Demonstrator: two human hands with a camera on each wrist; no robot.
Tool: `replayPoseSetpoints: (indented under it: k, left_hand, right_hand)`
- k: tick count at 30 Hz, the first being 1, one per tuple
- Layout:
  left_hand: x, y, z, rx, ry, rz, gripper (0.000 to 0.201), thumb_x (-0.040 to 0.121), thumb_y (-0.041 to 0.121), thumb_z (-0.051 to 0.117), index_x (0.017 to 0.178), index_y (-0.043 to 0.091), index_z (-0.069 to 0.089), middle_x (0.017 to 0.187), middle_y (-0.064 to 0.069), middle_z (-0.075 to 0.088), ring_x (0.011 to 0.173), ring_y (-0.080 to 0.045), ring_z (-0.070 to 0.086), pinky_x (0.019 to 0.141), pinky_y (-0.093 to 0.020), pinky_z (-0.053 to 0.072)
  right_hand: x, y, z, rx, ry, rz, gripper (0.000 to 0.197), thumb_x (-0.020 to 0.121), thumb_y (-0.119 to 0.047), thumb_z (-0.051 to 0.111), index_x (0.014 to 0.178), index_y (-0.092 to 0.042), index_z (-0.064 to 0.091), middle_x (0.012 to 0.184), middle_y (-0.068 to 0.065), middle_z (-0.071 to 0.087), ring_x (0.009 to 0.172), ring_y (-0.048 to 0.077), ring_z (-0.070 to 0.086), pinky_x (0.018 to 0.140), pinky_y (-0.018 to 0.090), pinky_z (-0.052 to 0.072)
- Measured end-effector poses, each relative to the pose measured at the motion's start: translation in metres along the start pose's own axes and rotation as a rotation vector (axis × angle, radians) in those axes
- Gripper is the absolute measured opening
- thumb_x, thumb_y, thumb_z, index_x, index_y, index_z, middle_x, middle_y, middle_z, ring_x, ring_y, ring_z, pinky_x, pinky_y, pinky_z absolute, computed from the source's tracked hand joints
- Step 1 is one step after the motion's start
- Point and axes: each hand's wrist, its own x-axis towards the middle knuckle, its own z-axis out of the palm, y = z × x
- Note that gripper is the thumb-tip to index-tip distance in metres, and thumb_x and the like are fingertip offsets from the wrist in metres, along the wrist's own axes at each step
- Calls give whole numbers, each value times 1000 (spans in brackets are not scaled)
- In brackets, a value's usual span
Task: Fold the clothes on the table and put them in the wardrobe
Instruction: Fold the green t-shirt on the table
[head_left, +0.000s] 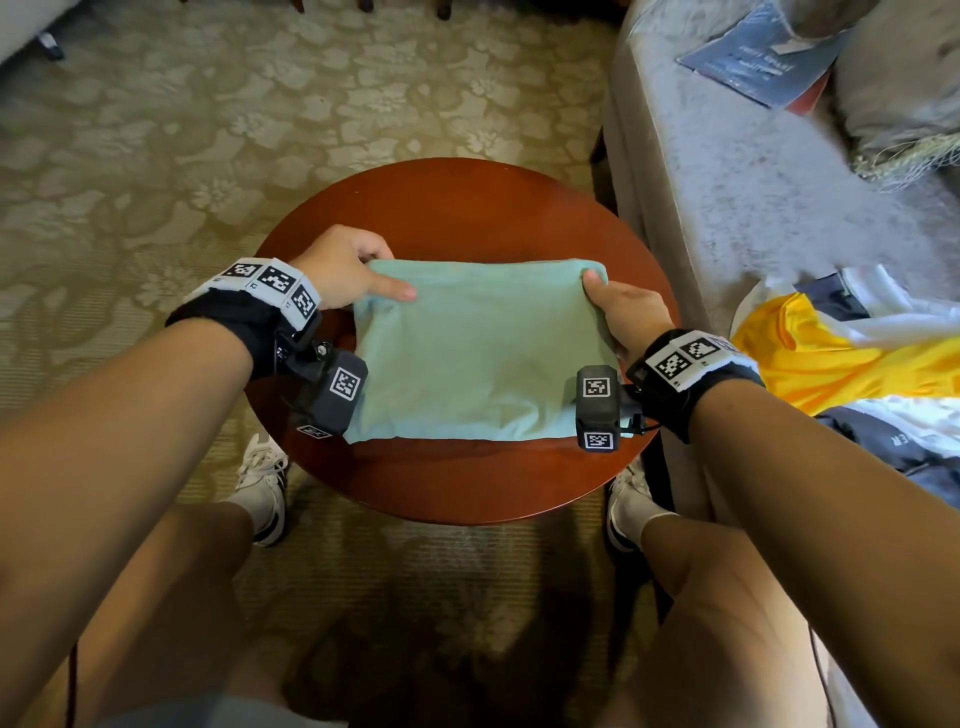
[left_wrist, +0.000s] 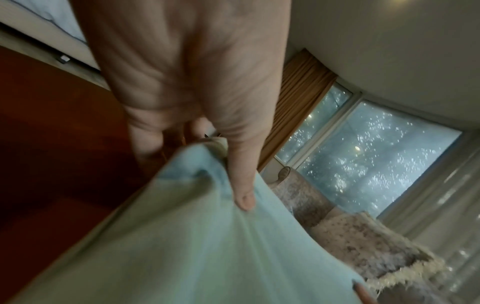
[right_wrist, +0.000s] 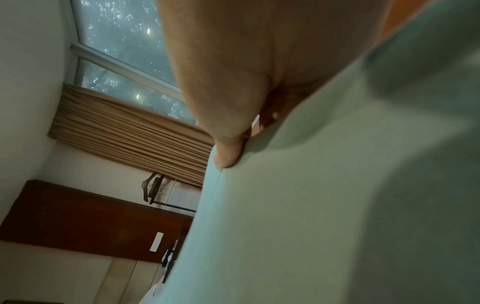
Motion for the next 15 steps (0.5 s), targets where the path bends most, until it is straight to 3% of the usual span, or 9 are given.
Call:
replayPoseSetpoints:
  k: [3, 5, 7, 10, 12, 15]
  left_hand:
    - [1, 1, -5, -68, 107, 23, 31, 55, 25, 90, 72, 18, 65, 85, -7, 70, 77, -16, 60, 74, -35, 50]
    - [4, 2, -8, -119, 179, 38, 30, 60, 17, 90, 74, 21, 63, 81, 1, 68, 74, -13, 62, 73, -29, 49]
    - [8, 2, -8, -140, 226, 30, 33, 63, 14, 89, 80, 22, 63, 87, 3, 68, 81, -14, 64, 76, -29, 51]
    - [12, -3, -2, -80, 320, -24, 41, 68, 18, 87, 100, 19, 63, 104, 2, 65, 95, -14, 63, 86, -29, 49]
    - [13, -4, 1, -63, 360, -23, 42, 73, 25, 84, 108, 21, 61, 116, 2, 63, 107, -14, 60, 95, -30, 47]
    - [8, 1, 6, 67, 307, 69, 39, 85, 37, 71, 120, 27, 58, 137, 2, 52, 129, -17, 45, 108, -37, 36]
  right_hand:
    - [-1, -1, 0, 18, 12, -22, 32, 91, -49, 63, 105, -22, 73, 93, 0, 72, 88, 22, 70, 76, 37, 59]
    - [-1, -2, 0, 22, 33, -66, 21, 94, -43, 62, 94, -24, 72, 85, -3, 70, 81, 19, 68, 65, 30, 55]
    - [1, -1, 1, 16, 65, -108, 19, 94, -41, 63, 87, -25, 71, 84, -4, 70, 86, 20, 68, 73, 34, 58]
    - [7, 0, 0, -62, 172, -137, 24, 91, -46, 64, 103, -26, 71, 92, -10, 67, 96, 18, 65, 90, 42, 56]
    - [7, -1, 1, -112, 223, -174, 35, 92, -45, 62, 121, -26, 66, 114, -7, 66, 110, 17, 61, 100, 38, 51]
    - [-1, -9, 9, -242, 190, -348, 47, 97, -42, 55, 142, -29, 48, 149, -3, 45, 136, 16, 43, 115, 36, 34]
